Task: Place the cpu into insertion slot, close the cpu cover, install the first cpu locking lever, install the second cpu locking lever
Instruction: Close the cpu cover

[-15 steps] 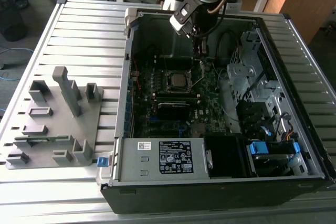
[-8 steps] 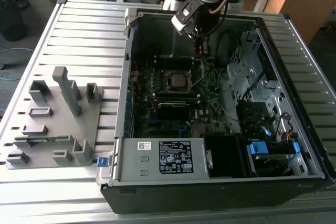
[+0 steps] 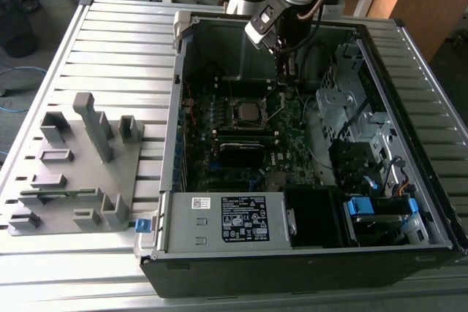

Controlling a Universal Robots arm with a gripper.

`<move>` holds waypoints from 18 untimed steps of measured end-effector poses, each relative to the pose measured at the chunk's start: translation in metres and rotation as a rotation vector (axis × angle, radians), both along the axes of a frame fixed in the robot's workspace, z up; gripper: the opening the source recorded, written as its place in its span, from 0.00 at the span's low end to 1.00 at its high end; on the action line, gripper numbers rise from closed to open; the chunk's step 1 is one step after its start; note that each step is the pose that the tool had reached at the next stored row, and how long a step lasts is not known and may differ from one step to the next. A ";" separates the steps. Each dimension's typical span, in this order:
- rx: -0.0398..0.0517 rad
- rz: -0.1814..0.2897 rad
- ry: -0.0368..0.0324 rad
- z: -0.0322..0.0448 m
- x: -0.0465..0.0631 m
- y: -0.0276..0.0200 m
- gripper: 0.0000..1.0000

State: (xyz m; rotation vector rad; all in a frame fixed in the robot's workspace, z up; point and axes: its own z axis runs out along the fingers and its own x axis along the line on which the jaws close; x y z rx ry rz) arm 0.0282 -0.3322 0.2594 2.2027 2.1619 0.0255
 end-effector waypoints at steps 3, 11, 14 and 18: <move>0.0000 0.000 0.0000 -0.0001 0.004 0.0000 0.10; -0.0001 0.000 0.0000 -0.0007 0.014 -0.0001 0.10; 0.0000 0.000 0.0000 -0.0009 0.019 -0.0001 0.10; -0.0001 0.000 0.0000 -0.0012 0.024 -0.0001 0.10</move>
